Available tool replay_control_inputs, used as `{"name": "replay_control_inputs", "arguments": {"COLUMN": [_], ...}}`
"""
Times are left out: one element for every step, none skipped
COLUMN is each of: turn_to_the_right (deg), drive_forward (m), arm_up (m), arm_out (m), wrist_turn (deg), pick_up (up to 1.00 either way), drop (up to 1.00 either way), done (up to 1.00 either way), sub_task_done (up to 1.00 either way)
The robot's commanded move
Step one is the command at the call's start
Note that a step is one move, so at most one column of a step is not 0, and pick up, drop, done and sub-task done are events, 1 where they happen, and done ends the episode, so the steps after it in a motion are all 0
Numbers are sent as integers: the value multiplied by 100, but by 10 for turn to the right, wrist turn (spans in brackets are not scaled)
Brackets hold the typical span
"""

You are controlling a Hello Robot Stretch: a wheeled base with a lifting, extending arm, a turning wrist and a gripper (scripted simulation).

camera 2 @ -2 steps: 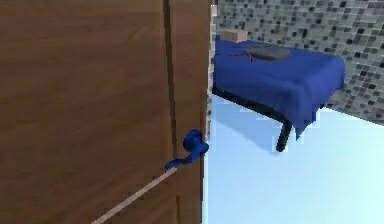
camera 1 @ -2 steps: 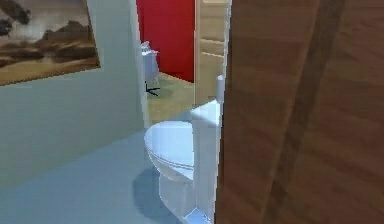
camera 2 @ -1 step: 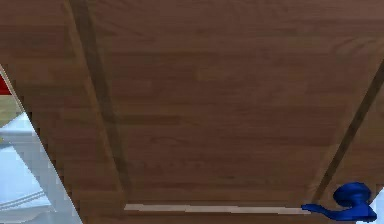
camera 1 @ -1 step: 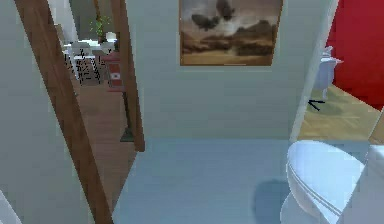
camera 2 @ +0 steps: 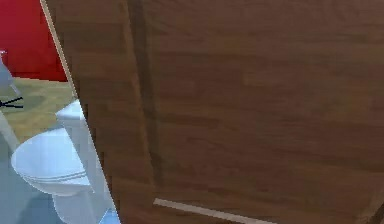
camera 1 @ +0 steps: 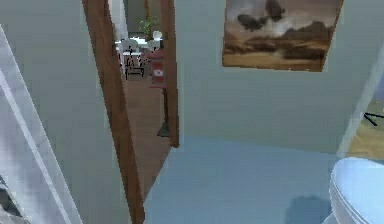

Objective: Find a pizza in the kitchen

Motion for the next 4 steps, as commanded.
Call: {"name": "replay_control_inputs", "arguments": {"turn_to_the_right": [0,-30,0,-210], "drive_forward": [100,0,15,0], "arm_up": [0,0,0,0], "arm_out": [0,0,0,0], "wrist_turn": [0,0,0,0], "pick_up": [0,0,0,0], "drop": [0,0,0,0], "done": [0,0,0,0], "sub_task_done": [0,0,0,0]}}
